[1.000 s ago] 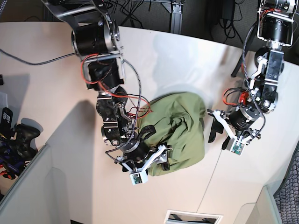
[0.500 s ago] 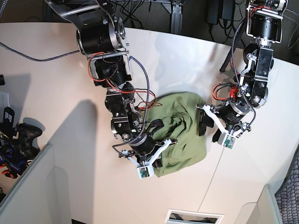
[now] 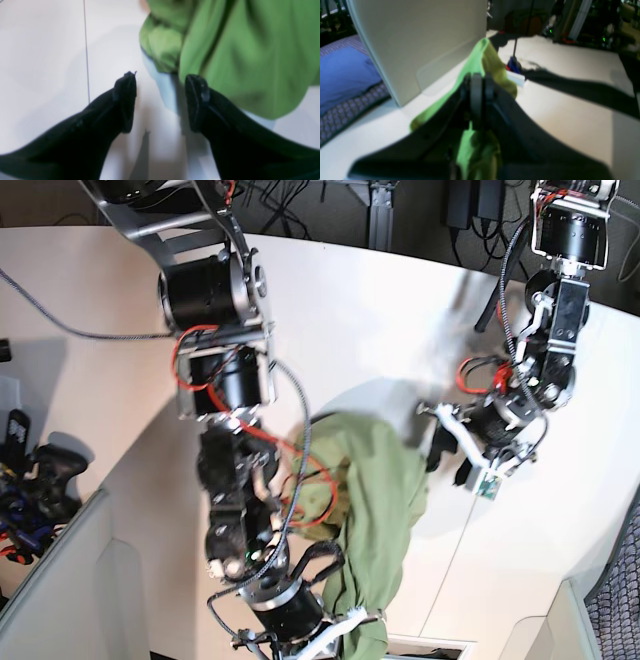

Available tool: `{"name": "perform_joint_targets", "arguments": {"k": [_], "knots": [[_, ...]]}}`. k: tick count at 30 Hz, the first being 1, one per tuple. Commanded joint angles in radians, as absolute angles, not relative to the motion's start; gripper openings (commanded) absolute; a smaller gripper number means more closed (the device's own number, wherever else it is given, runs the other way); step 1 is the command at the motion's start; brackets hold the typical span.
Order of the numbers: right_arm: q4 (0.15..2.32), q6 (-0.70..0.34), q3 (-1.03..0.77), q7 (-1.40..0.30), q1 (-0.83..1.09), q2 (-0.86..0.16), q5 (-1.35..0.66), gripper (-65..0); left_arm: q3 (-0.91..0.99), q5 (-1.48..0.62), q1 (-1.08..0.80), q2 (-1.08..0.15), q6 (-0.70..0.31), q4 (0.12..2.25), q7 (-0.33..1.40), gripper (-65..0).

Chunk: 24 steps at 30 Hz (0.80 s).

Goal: Layout the t-shirt on the table in an organized manner, then fold the t-shirt properly
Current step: 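Grasp the shirt with both grippers and lift it off the table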

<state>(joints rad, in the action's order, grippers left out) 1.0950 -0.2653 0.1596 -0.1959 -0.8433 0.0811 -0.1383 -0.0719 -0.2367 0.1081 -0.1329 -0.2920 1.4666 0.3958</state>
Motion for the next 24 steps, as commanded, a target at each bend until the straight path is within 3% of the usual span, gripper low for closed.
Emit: {"name": "perform_joint_targets", "arguments": {"k": [1, 10, 18, 24], "knots": [[1.117, -0.266, 0.157, -0.181, -0.910, 0.086, -0.156, -65.0, -0.070, -0.244, 0.130, -0.136, -0.291, 1.485, 0.371, -30.1], [1.116, -0.266, 0.157, -0.238, -1.104, 0.086, -0.200, -65.0, -0.070, -0.286, 0.131, -0.131, -0.292, 1.514, 0.369, -30.1], [1.116, -0.267, 0.157, -0.270, -1.251, 0.086, -0.202, -65.0, -0.071, -0.422, 0.135, -0.097, -0.372, 1.734, 0.418, -30.1], [1.115, -0.266, 0.157, -0.298, -1.306, 0.086, -0.202, -65.0, -0.167, -0.511, 0.136, -0.027, -0.545, 1.755, 0.420, -30.1]]}}
